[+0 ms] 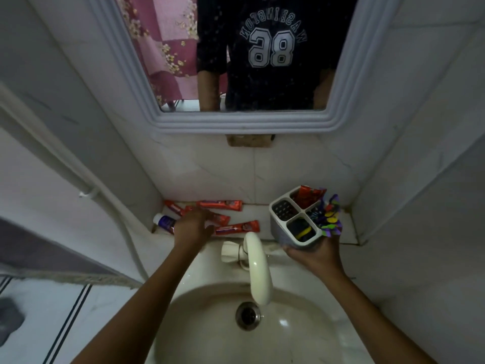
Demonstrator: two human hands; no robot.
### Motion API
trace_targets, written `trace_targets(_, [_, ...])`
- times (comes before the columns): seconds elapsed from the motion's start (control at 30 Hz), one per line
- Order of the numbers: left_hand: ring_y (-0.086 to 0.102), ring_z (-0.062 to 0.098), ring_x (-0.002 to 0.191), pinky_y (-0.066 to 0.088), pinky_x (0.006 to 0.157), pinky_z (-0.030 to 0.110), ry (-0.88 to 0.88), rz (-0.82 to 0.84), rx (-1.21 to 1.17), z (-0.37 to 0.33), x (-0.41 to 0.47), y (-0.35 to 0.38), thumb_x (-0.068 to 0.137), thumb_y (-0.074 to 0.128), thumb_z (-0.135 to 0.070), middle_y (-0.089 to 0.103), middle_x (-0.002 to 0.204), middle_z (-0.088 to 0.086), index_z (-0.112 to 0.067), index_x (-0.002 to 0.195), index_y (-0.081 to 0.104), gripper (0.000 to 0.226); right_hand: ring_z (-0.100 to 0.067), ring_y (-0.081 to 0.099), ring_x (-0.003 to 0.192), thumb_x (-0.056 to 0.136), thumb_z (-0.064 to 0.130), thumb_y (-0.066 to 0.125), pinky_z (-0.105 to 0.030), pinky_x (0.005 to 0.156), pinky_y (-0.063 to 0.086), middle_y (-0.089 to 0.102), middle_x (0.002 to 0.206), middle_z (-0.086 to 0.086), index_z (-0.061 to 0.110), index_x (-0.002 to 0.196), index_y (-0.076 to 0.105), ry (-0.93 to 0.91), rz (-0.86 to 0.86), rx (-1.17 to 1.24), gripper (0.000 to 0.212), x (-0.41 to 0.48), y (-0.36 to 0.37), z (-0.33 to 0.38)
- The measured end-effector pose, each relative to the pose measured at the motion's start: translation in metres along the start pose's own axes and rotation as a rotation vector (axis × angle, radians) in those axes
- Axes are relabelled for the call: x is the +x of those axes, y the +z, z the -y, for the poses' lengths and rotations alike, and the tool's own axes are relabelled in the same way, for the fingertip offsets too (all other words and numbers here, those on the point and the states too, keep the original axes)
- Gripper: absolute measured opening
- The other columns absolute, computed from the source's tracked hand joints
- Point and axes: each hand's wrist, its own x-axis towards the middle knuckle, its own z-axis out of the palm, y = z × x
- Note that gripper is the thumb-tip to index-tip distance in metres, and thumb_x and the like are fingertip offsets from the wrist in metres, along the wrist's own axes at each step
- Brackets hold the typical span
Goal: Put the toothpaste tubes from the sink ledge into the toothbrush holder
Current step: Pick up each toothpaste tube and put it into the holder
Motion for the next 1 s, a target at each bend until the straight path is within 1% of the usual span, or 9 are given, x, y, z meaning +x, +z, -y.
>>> trace_targets(0.13, [0.065,0.038,0.081,0.055,0.065,0.040,-0.439,-0.192,-0.072,0.005,-0.007,-0.014,0.085,0.061,-0.029,0.065,0.098,0.018,-0.004,0.107,0.058,0.033,0.003,0.074,0.112,0.053,-0.002,0.103,-0.003,0.096,0.054,0.075,0.130,-0.013,-0.002,0.137,0.064,0.011,0.020,0.007,0.092,-0.007,-0.003,0.015])
trace_targets(0.23, [0.067,0.042,0.092,0.051,0.072,0.040,-0.721,-0.122,-0.186,0.024,-0.014,-0.015,0.083,0.062,-0.056,0.066,0.108,0.021,-0.001,0.124,0.043,0.070,-0.020,0.072,0.116,0.058,-0.014,0.099,0.005,0.088,0.051,0.075,0.126,-0.013,-0.008,0.136,0.064,-0.005,0.021,0.005,0.085,-0.010,-0.005,0.023])
trace_targets(0.3, [0.070,0.038,0.086,0.056,0.080,0.044,-0.823,-0.074,-0.319,0.036,-0.014,-0.010,0.074,0.062,-0.068,0.069,0.105,0.016,-0.007,0.121,0.042,0.080,-0.020,0.071,0.115,0.060,-0.016,0.098,0.005,0.085,0.051,0.074,0.122,-0.012,-0.009,0.134,0.066,0.003,0.009,-0.001,0.081,-0.012,-0.005,0.028])
trace_targets(0.4, [0.073,0.026,0.071,0.061,0.079,0.045,-0.809,0.058,-0.560,0.046,-0.014,0.001,0.067,0.063,-0.073,0.072,0.084,0.006,-0.016,0.100,0.058,0.066,-0.017,0.070,0.113,0.061,-0.017,0.097,-0.020,0.096,0.058,0.071,0.118,-0.007,-0.006,0.132,0.067,0.016,-0.003,-0.001,0.078,-0.016,-0.005,0.035])
trace_targets(0.47, [0.073,0.025,0.077,0.060,0.083,0.046,-0.806,0.086,-0.734,0.046,-0.016,0.007,0.063,0.068,-0.073,0.073,0.083,0.005,-0.021,0.090,0.062,0.059,-0.020,0.068,0.117,0.062,-0.018,0.097,-0.032,0.102,0.053,0.070,0.118,-0.007,-0.008,0.134,0.066,0.026,0.000,0.013,0.078,-0.019,-0.005,0.042])
trace_targets(0.53, [0.071,0.027,0.085,0.057,0.088,0.045,-0.850,0.068,-0.892,0.044,-0.019,0.008,0.064,0.075,-0.065,0.071,0.087,0.006,-0.020,0.086,0.059,0.052,-0.020,0.067,0.119,0.064,-0.018,0.095,-0.026,0.099,0.054,0.071,0.121,-0.009,-0.010,0.135,0.065,0.038,0.002,0.032,0.078,-0.020,-0.005,0.046])
trace_targets(0.63, [0.070,0.028,0.084,0.058,0.088,0.047,-0.868,0.010,-0.921,0.038,-0.022,0.001,0.075,0.072,-0.046,0.072,0.092,0.011,-0.015,0.085,0.059,0.036,-0.018,0.064,0.119,0.066,-0.021,0.093,0.004,0.080,0.051,0.070,0.123,-0.009,-0.010,0.137,0.064,0.053,0.019,0.053,0.078,-0.021,-0.006,0.048])
trace_targets(0.83, [0.074,0.025,0.063,0.062,0.071,0.046,-0.729,-0.175,-0.794,0.019,-0.051,-0.033,0.093,0.058,-0.036,0.073,0.085,0.011,-0.014,0.100,0.052,0.024,-0.018,0.064,0.122,0.066,-0.019,0.094,-0.027,0.104,0.049,0.067,0.121,-0.005,-0.008,0.138,0.063,0.089,0.038,0.081,0.080,-0.024,-0.007,0.058])
trace_targets(1.0, [0.073,0.022,0.059,0.062,0.067,0.046,-0.605,-0.267,-0.695,0.003,-0.074,-0.071,0.093,0.060,-0.038,0.071,0.097,0.010,-0.017,0.107,0.052,0.027,-0.018,0.062,0.122,0.066,-0.020,0.094,-0.015,0.094,0.052,0.065,0.122,-0.004,-0.009,0.138,0.063,0.083,0.026,0.070,0.079,-0.027,-0.006,0.060])
